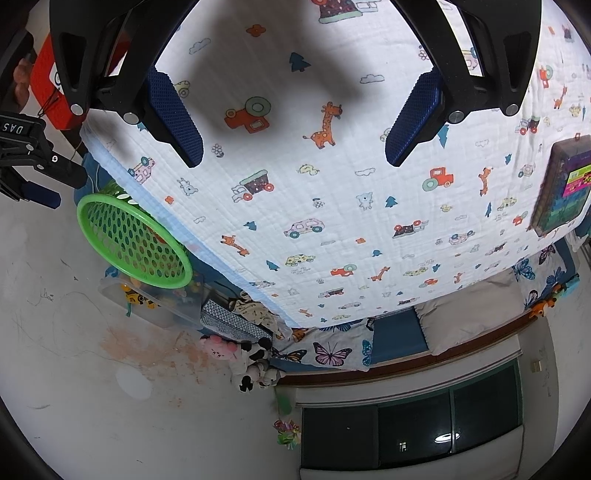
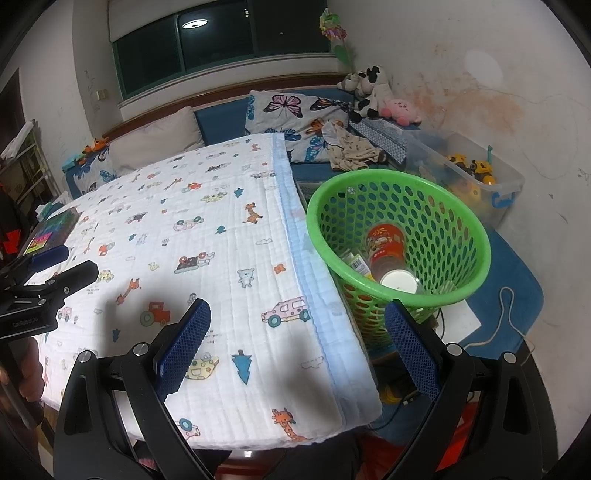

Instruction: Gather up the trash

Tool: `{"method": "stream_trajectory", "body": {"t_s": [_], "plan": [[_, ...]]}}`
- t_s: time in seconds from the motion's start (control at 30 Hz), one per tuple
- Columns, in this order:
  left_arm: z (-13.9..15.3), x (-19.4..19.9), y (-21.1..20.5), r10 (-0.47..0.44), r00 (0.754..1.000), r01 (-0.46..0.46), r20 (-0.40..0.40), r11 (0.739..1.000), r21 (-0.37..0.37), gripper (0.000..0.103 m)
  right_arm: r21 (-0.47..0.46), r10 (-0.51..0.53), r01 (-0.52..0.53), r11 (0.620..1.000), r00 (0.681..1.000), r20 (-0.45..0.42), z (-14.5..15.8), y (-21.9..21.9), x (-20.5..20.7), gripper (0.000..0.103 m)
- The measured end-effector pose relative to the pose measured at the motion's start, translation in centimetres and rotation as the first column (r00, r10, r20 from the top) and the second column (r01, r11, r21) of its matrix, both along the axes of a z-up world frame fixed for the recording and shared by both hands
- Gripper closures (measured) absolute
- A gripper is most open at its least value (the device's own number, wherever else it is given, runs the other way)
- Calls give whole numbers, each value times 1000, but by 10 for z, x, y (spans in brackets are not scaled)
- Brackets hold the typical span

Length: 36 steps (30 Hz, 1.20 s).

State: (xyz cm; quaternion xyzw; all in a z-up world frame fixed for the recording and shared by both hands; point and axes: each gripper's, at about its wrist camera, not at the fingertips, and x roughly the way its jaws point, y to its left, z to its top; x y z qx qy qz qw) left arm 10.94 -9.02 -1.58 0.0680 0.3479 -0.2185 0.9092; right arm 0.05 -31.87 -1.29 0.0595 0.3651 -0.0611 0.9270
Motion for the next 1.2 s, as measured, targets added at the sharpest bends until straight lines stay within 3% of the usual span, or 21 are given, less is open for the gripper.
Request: {"method": "stream_trajectory", "body": {"t_s": [1.2], "plan": [[4,0,-4,14,1000,-14,21,1000,-3,7,0,1,-1,1000,1000,2,1,3,-1,8]]}}
